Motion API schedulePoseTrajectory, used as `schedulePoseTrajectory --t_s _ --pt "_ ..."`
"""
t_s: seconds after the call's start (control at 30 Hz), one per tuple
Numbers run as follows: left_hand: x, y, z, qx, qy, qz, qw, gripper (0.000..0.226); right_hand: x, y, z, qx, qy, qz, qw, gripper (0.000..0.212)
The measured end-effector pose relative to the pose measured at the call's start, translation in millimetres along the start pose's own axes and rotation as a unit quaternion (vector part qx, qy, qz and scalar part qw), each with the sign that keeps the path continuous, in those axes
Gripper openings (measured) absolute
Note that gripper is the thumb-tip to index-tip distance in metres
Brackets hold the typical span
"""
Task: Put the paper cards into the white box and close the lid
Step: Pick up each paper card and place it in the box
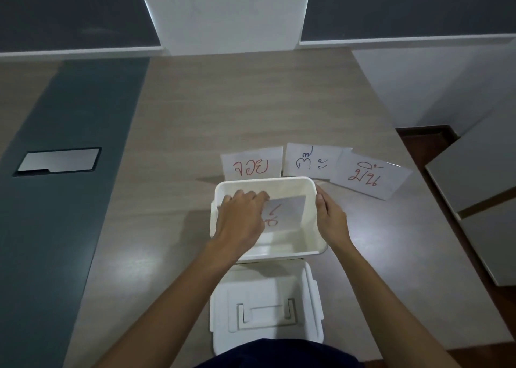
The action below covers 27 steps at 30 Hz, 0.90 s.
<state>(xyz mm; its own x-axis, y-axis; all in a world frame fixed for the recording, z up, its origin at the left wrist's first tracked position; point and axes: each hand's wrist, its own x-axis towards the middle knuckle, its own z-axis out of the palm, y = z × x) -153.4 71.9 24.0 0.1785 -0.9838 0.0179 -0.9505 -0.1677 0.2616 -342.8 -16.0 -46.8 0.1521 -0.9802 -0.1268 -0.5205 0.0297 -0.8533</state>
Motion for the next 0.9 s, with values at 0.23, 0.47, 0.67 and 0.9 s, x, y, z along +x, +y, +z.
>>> schedulePoseTrajectory --t_s 0.23,0.47,0.67,0.9 --pt "-24 -4 33 -0.037 -0.121 -0.004 0.992 0.038 -3 -1 1 0.026 0.003 0.017 1.0 0.039" --pt "-28 -1 41 -0.063 -0.21 0.01 0.976 0.037 -4 -3 1 0.042 0.004 0.016 0.999 0.038" --pt "-22 -2 35 -0.09 -0.293 0.013 0.952 0.03 -3 -1 2 0.049 0.003 0.023 0.999 0.038" --pt "-8 -6 23 -0.113 -0.357 -0.001 0.927 0.038 -2 2 4 0.059 0.006 0.03 0.998 0.038"
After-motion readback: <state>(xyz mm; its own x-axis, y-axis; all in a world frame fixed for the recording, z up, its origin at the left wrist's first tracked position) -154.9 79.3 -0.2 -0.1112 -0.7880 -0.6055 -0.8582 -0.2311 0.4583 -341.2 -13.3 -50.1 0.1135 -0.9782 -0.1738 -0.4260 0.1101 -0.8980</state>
